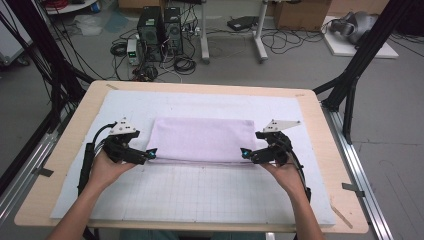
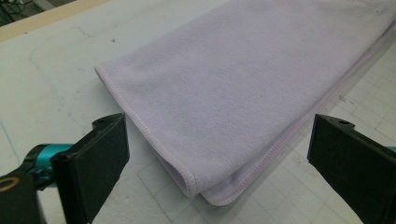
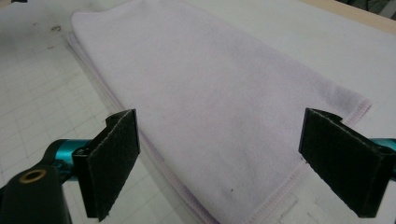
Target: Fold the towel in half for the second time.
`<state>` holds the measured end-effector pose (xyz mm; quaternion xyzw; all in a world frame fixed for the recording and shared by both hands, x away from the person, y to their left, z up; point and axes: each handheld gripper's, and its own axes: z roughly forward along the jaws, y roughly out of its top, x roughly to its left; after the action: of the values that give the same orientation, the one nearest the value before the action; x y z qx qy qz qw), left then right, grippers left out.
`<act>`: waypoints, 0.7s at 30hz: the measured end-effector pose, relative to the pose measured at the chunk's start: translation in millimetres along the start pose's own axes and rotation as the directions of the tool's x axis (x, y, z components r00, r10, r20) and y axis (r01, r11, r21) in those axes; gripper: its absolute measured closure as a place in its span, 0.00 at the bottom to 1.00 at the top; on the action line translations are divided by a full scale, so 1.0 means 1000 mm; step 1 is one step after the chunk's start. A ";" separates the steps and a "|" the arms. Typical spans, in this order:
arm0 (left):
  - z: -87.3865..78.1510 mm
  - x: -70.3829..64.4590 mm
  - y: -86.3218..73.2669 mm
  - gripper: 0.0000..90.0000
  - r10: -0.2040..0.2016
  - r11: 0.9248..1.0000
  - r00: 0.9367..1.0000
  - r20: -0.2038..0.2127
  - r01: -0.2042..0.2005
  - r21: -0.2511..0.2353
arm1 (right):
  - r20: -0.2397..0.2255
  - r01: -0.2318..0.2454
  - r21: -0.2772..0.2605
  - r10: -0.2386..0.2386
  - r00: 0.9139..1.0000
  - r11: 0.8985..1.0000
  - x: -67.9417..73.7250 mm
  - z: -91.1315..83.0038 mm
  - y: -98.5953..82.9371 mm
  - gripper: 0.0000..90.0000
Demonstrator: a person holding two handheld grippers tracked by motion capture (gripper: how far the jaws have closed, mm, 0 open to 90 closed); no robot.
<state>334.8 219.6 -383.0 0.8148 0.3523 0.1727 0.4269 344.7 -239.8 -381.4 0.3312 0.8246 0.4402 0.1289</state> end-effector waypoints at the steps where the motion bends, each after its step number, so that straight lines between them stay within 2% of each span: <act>1: -0.001 -0.001 0.000 0.07 0.001 1.000 1.000 0.001 -0.001 0.001 | 0.003 0.010 -0.006 -0.010 1.000 1.000 0.001 -0.002 -0.001 0.13; 3: -0.003 -0.002 -0.001 0.07 0.006 1.000 1.000 0.000 -0.006 -0.005 | 0.005 0.015 -0.012 -0.015 1.000 1.000 0.003 -0.006 -0.004 0.13; 11: -0.007 -0.005 -0.016 0.07 -0.018 1.000 1.000 0.013 0.018 -0.013 | 0.007 0.020 -0.030 -0.020 1.000 0.999 0.009 -0.020 -0.009 0.13; 14: -0.010 -0.007 -0.018 0.07 -0.010 1.000 1.000 0.014 0.010 -0.015 | 0.006 0.034 -0.040 -0.033 0.999 0.999 0.013 -0.024 -0.010 0.13; 17: -0.015 -0.009 -0.020 0.07 -0.007 1.000 1.000 0.014 0.008 -0.018 | -0.002 0.024 -0.052 -0.024 1.000 0.998 0.016 -0.029 -0.014 0.13; 21: -0.020 -0.009 -0.024 0.07 -0.026 0.999 0.999 0.019 0.026 -0.020 | -0.002 0.032 -0.056 -0.032 0.999 0.998 0.020 -0.033 -0.021 0.13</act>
<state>307.3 234.0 -391.1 0.8073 0.3571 0.1631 0.4405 304.1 -256.3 -377.3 0.3135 0.8173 0.4615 0.1442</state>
